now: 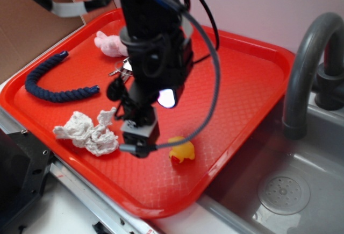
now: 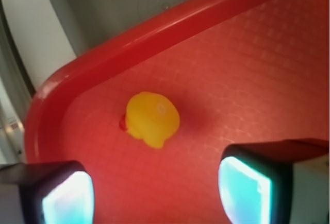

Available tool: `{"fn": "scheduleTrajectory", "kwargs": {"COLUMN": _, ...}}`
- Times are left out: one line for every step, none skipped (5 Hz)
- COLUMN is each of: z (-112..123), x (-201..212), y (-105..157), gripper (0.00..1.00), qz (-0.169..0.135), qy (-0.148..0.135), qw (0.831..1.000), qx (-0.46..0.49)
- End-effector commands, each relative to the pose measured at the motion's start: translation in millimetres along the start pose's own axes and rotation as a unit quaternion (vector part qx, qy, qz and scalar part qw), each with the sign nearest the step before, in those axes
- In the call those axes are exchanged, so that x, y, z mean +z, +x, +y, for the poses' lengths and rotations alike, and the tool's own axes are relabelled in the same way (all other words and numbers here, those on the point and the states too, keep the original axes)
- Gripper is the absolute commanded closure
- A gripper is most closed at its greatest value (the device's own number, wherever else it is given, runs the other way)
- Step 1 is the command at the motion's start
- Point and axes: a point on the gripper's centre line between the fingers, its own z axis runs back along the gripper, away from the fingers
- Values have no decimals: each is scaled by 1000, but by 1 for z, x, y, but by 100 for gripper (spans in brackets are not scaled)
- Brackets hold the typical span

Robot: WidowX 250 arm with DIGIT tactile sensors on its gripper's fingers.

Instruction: Grab the yellow duck.

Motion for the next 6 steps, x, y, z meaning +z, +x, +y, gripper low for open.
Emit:
{"fn": "scheduleTrajectory", "kwargs": {"z": -9, "x": -16, "y": 8, "gripper": 0, "qz": 18, "qy": -1, "qw": 999, "qx": -35}}
{"fn": "scheduleTrajectory", "kwargs": {"z": -11, "x": -26, "y": 12, "gripper": 0, "qz": 38, "qy": 0, "qw": 998, "qx": -47}}
{"fn": "scheduleTrajectory", "kwargs": {"z": -12, "x": -32, "y": 17, "gripper": 0, "qz": 49, "qy": -3, "qw": 997, "qx": -56}}
{"fn": "scheduleTrajectory", "kwargs": {"z": -13, "x": -37, "y": 20, "gripper": 100, "qz": 53, "qy": 5, "qw": 997, "qx": -56}}
{"fn": "scheduleTrajectory", "kwargs": {"z": -12, "x": -38, "y": 19, "gripper": 100, "qz": 48, "qy": 4, "qw": 998, "qx": -43}}
{"fn": "scheduleTrajectory", "kwargs": {"z": -10, "x": -32, "y": 16, "gripper": 100, "qz": 17, "qy": -4, "qw": 999, "qx": -28}}
